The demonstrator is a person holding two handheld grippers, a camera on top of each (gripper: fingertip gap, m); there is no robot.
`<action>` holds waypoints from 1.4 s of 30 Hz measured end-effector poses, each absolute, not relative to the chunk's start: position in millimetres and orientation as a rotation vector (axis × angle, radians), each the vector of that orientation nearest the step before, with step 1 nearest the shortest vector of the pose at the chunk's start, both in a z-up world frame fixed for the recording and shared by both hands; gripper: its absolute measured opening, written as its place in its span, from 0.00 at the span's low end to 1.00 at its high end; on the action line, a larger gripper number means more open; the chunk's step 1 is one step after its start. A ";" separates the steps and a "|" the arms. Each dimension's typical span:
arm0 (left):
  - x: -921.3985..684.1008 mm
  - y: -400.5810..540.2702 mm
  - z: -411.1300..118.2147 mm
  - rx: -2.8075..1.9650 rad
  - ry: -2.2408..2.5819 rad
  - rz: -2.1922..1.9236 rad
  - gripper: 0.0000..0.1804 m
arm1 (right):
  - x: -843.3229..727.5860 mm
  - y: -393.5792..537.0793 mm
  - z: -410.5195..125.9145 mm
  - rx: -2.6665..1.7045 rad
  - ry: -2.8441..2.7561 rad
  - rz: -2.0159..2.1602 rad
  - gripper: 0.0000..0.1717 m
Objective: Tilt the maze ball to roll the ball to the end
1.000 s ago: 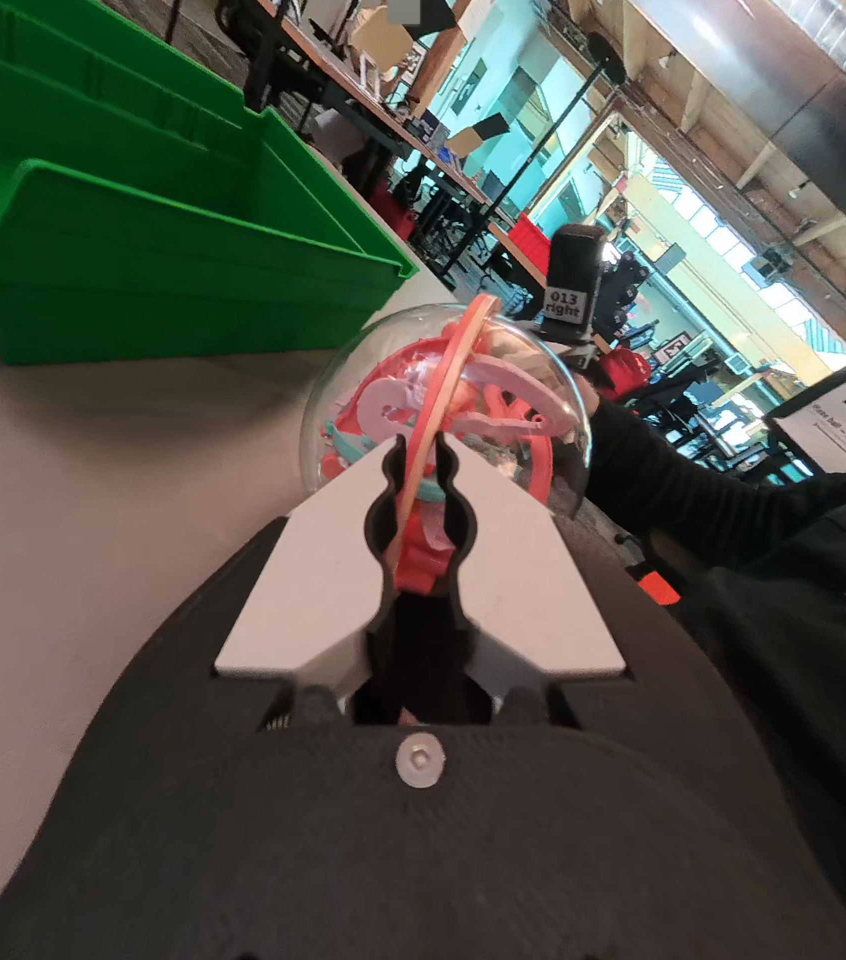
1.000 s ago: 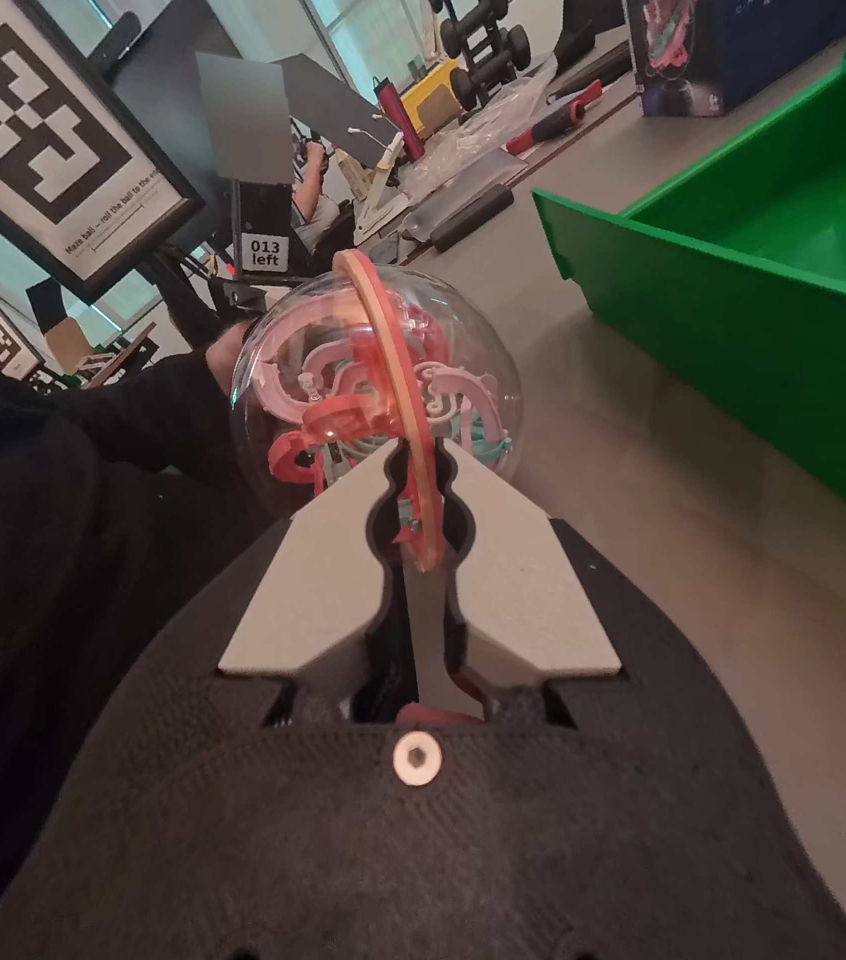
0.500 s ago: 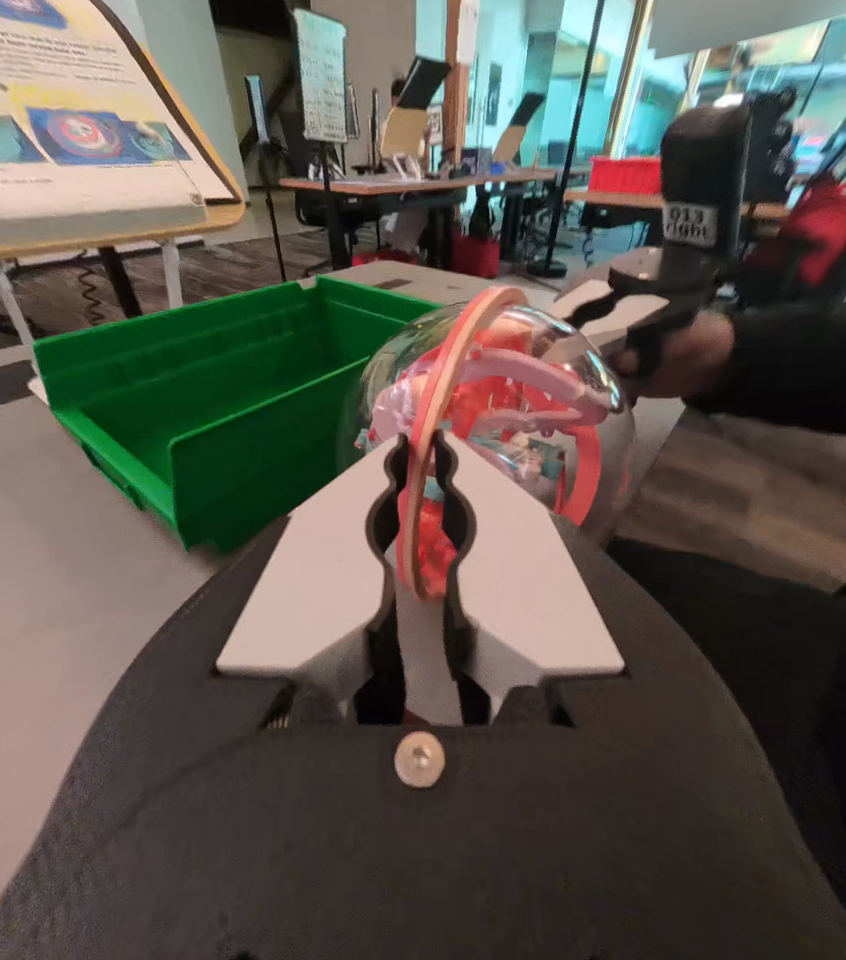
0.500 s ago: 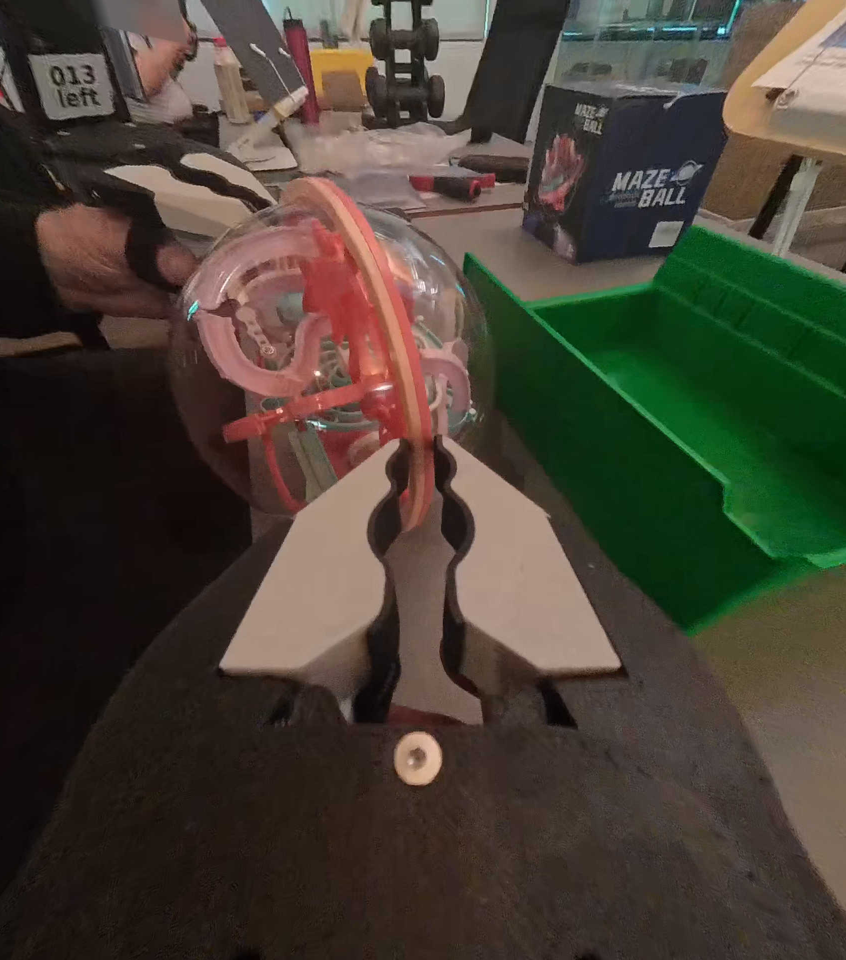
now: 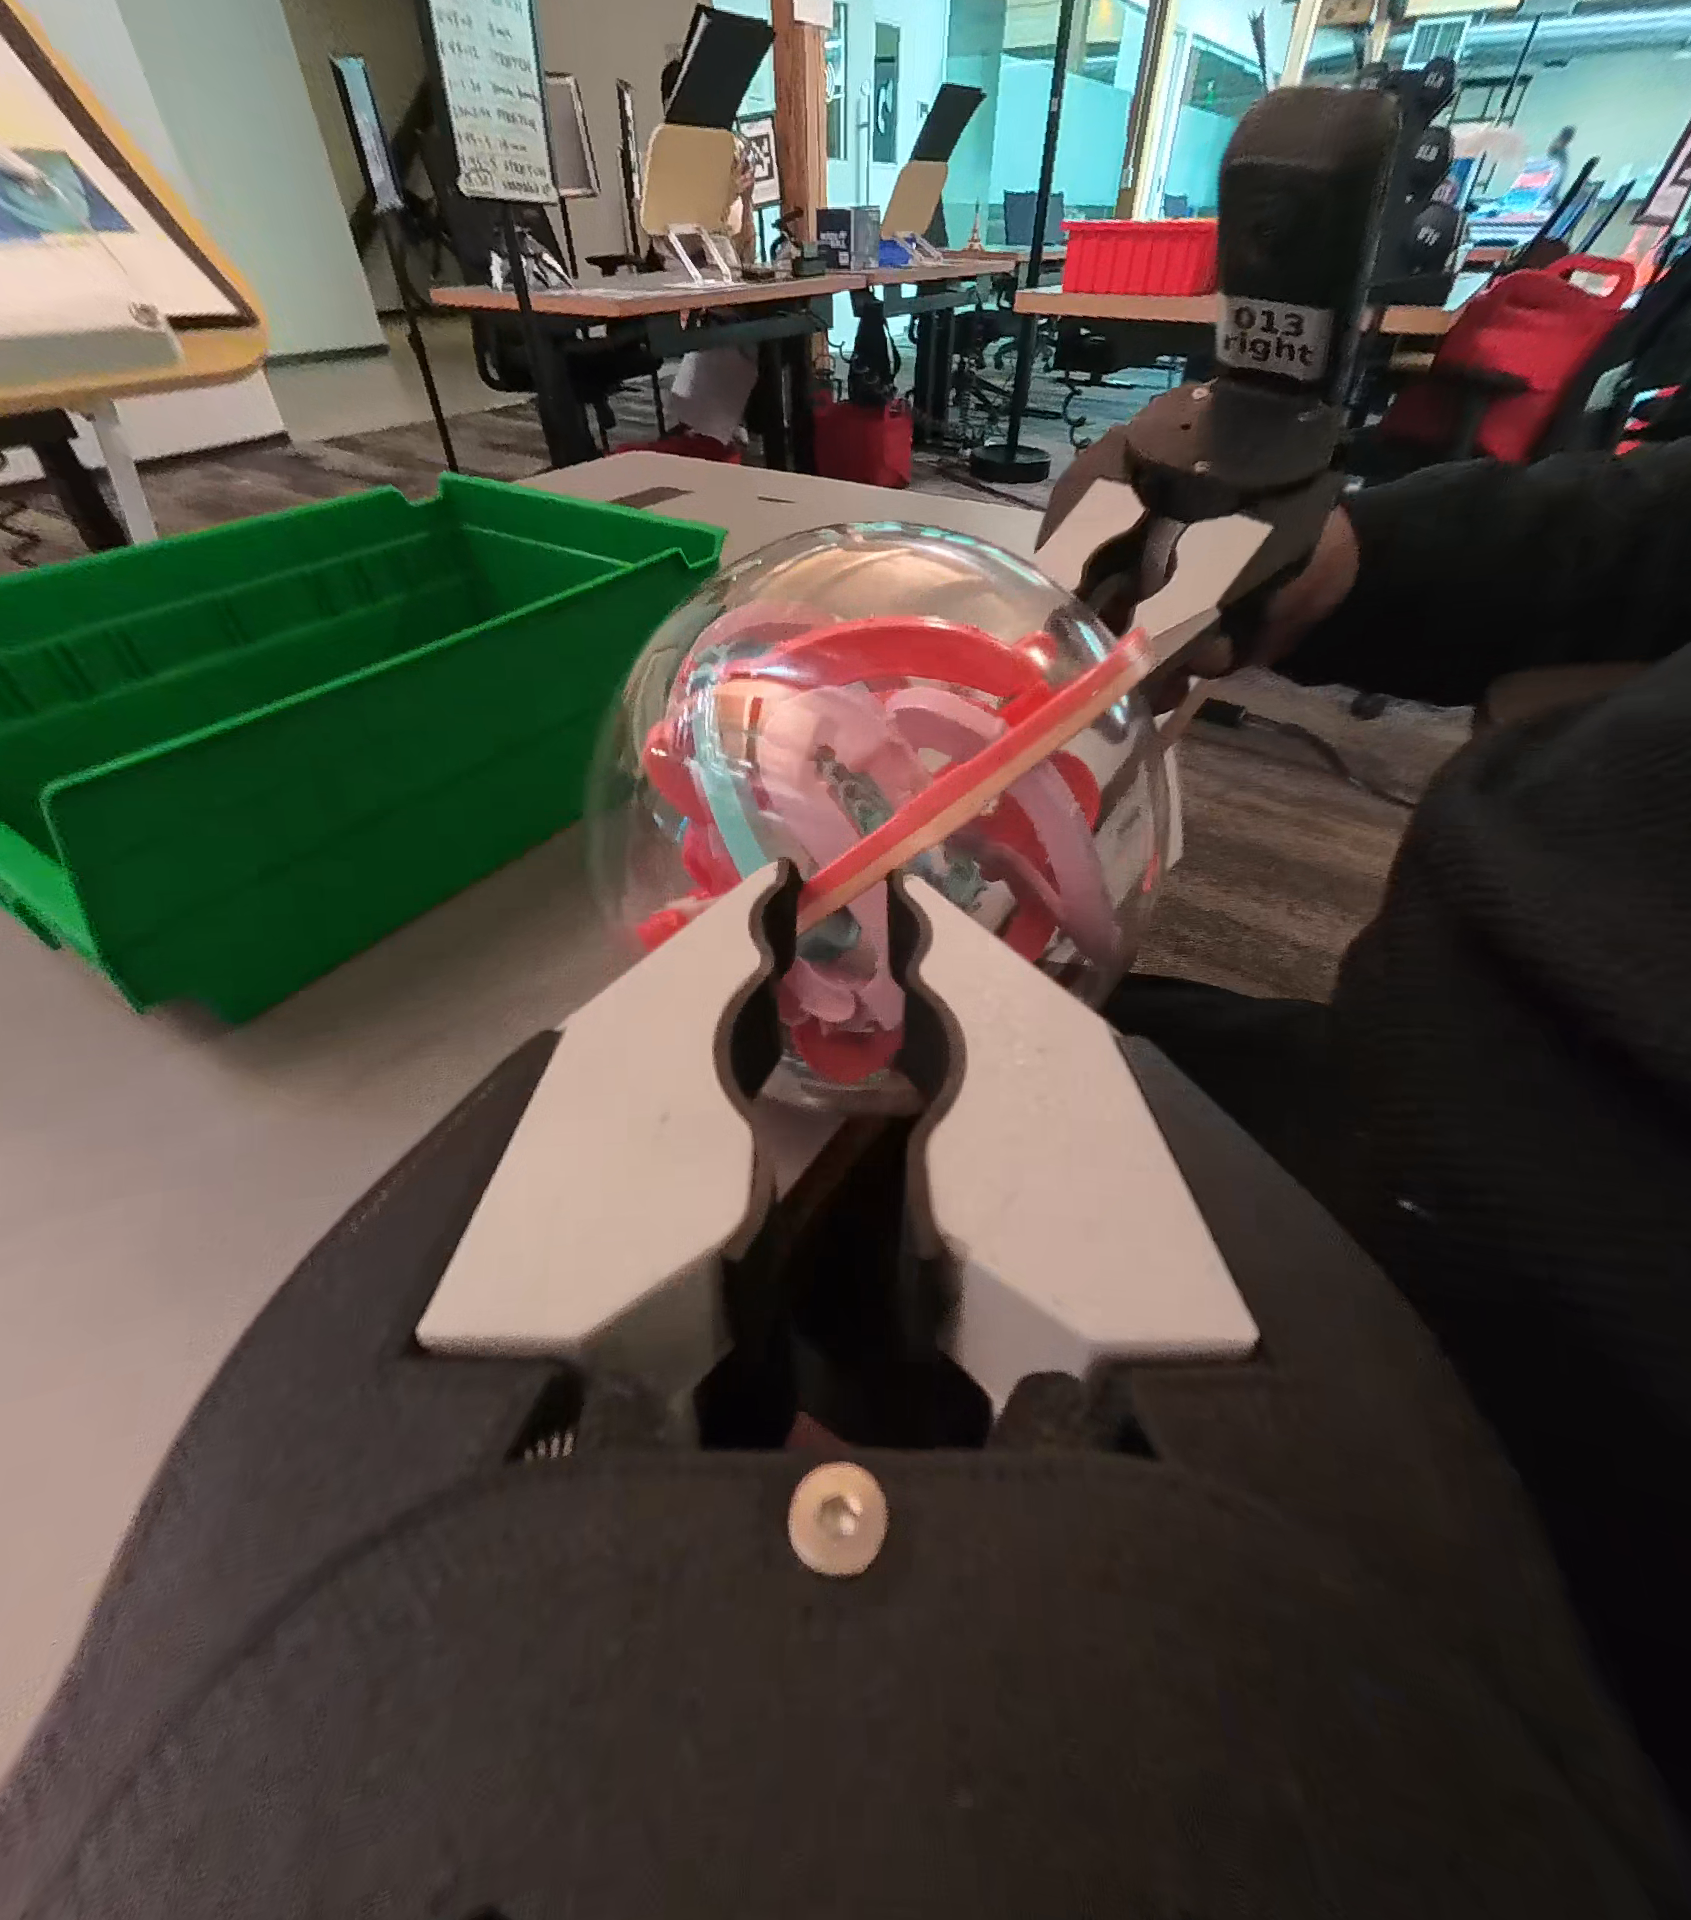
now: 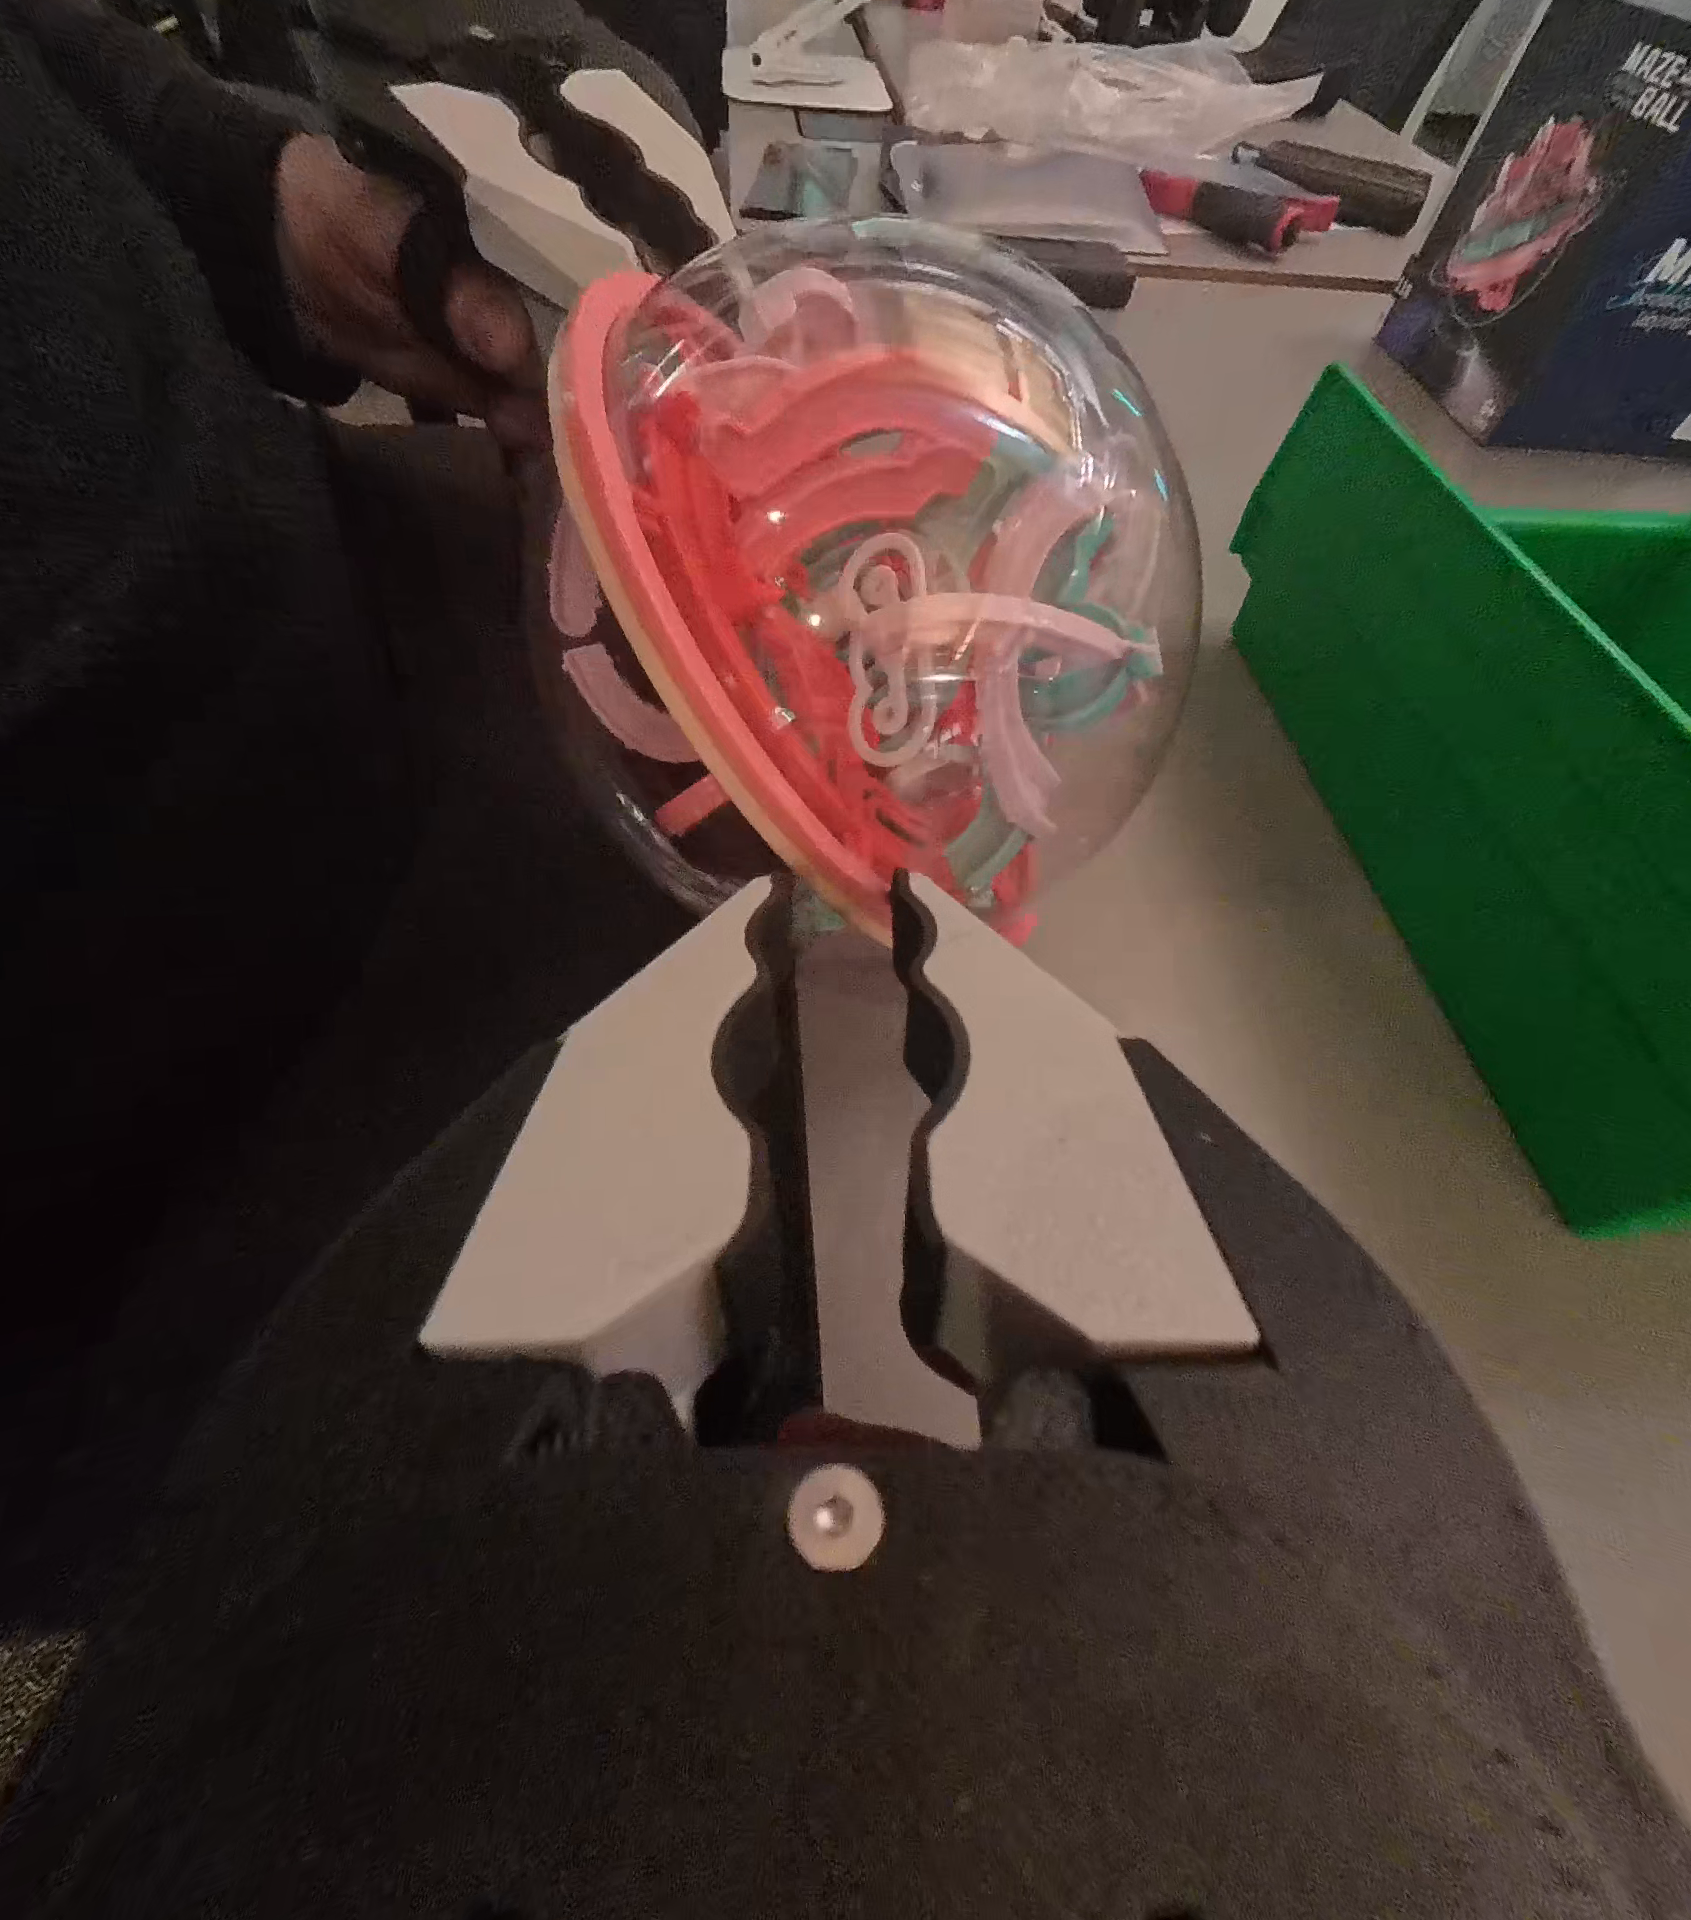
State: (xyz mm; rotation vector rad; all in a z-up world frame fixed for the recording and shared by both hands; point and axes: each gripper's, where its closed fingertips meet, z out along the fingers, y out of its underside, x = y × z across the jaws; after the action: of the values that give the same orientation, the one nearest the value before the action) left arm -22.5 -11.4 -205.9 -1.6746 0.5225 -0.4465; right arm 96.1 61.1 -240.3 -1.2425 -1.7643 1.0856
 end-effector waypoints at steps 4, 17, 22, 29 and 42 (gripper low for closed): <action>-30.4 -15.1 -205.8 -1.737 0.305 -0.675 0.12 | 94.8 53.7 -237.8 -1.204 -1.771 1.029 0.07; -84.4 -1.8 -223.6 -1.764 -0.485 -1.293 0.38 | 77.6 36.7 -243.5 -1.009 -1.817 0.712 0.04; -81.1 -0.7 -233.3 -1.880 -0.553 -1.438 0.38 | 63.0 27.9 -232.0 -0.858 -1.832 0.572 0.04; -86.4 -6.0 -231.0 -1.906 -0.595 -1.476 0.11 | 58.1 25.6 -230.9 -0.807 -1.807 0.510 0.04; -99.1 25.5 -231.3 -1.845 -0.129 -1.066 0.05 | 41.5 60.2 -251.2 -1.090 -1.875 0.802 0.12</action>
State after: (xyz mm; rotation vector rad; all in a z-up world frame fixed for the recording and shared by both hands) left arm -99.1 25.5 -231.3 -1.8450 -0.1286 -1.0657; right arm 41.5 60.2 -251.2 -1.0904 -1.8746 0.8016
